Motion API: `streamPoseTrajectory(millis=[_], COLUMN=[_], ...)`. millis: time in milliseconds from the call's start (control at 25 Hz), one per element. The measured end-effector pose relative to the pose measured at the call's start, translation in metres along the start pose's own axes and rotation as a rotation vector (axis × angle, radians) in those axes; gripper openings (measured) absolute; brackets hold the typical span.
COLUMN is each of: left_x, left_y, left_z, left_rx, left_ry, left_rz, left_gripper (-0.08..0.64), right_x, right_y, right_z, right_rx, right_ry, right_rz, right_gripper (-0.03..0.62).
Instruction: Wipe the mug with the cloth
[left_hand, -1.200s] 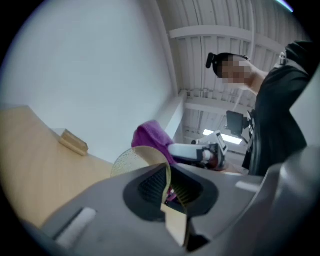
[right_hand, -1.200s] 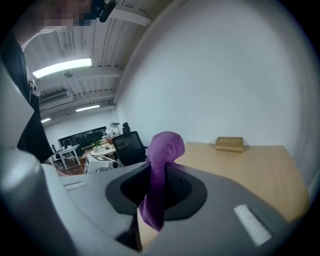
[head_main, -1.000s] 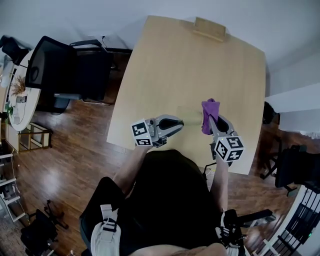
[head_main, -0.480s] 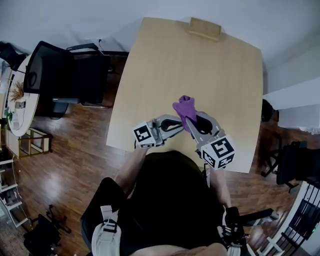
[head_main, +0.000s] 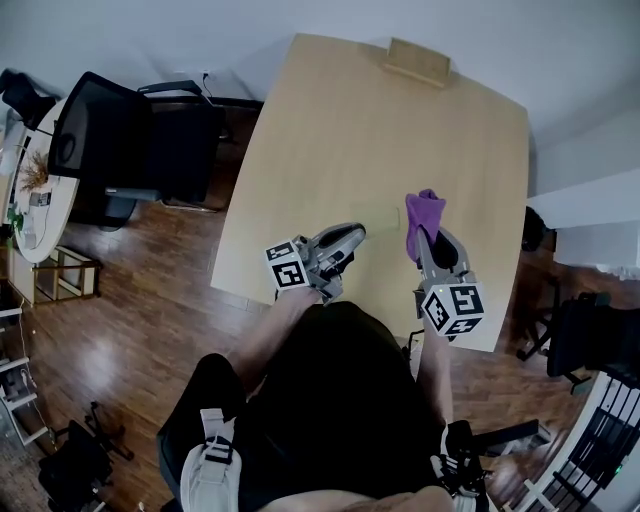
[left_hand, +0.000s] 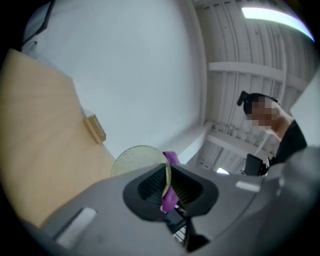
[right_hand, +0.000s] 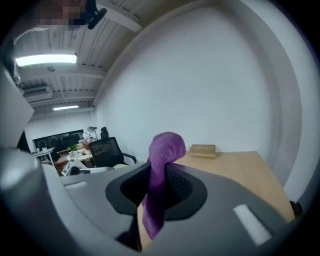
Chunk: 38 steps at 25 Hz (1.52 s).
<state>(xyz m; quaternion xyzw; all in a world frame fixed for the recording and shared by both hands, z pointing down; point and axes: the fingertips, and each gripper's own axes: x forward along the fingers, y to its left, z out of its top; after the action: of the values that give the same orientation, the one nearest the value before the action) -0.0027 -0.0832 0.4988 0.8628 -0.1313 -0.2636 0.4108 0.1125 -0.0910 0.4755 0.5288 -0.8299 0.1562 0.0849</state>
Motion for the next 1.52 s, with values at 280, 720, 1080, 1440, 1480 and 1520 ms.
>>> streamPoseTrajectory(millis=[280,720,1080,1440,1480,1520], left_x=[0.021,0.003,0.0,0.013,0.012,0.011], left_y=[-0.013,-0.019,-0.033,-0.045,-0.045,-0.044], left_z=[-0.008,-0.006,0.0,-0.027,-0.027,-0.026], left_rx=[-0.021,-0.121,0.158,0.547,0.554,0.559], left_ry=[0.025,0.0,0.082,0.188,0.185,0.186], left_rz=[-0.023,-0.132,-0.167,-0.164,-0.165,-0.159], left_gripper=[0.044,0.046,0.043,0.043,0.043,0.043], right_x=[0.017,0.005,-0.022,0.01,0.013,0.016], right_y=[0.088,-0.004,-0.034,0.081,0.074,0.06], right_z=[0.005,-0.02,0.004,0.023,0.017,0.009], right_rx=[-0.167,-0.047,0.232,-0.036,-0.047,-0.042], right_ry=[-0.004,0.033,-0.031,0.014,0.03,0.048], right_rz=[0.188,-0.015,0.024,0.284,0.263,0.224], right_gripper=[0.064,0.064,0.064,0.064,0.064,0.064])
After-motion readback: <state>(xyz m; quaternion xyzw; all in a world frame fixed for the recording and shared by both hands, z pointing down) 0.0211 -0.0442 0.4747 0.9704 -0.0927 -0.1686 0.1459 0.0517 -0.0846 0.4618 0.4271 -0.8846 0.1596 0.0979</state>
